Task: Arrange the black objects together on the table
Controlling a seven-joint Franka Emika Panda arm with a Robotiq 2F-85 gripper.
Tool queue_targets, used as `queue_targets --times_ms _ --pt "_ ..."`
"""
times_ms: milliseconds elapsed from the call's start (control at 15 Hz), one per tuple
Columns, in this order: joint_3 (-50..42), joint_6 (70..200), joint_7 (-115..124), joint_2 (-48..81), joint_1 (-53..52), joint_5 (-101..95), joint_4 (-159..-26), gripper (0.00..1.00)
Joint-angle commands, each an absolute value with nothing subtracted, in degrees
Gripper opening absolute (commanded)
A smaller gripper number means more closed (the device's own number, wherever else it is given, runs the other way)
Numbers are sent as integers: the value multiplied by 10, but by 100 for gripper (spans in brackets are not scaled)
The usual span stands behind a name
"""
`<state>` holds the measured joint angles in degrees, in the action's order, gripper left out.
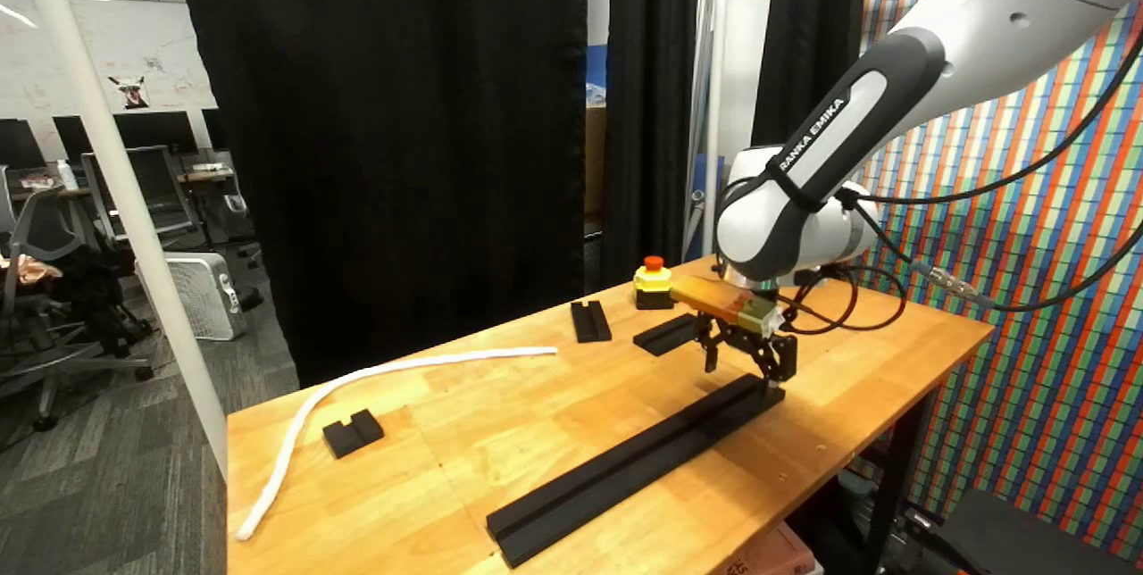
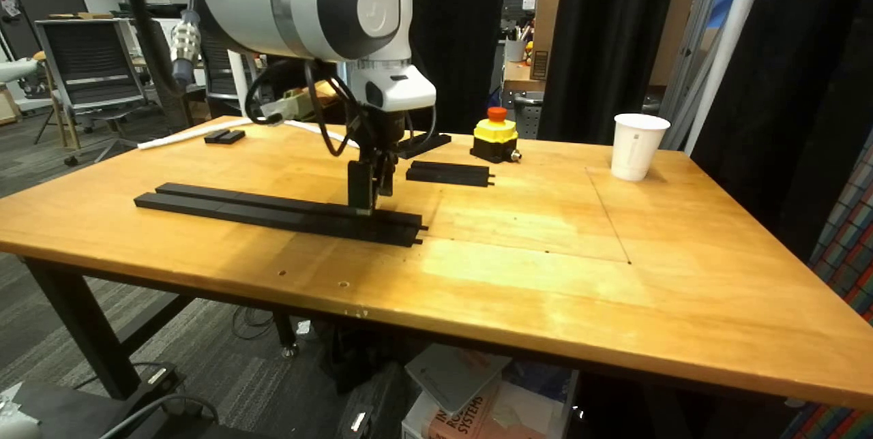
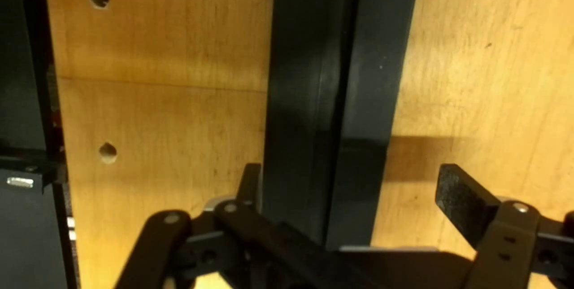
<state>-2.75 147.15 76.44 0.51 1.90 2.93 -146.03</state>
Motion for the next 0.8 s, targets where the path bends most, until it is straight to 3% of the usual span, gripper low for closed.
queue_targets --times_ms 0,333,733 --pt "-30 1378 769 -68 29 -53 -1424 100" --pt "-32 1323 682 -34 48 -100 -1287 100" --pt "-39 1331 597 80 47 6 -1137 100"
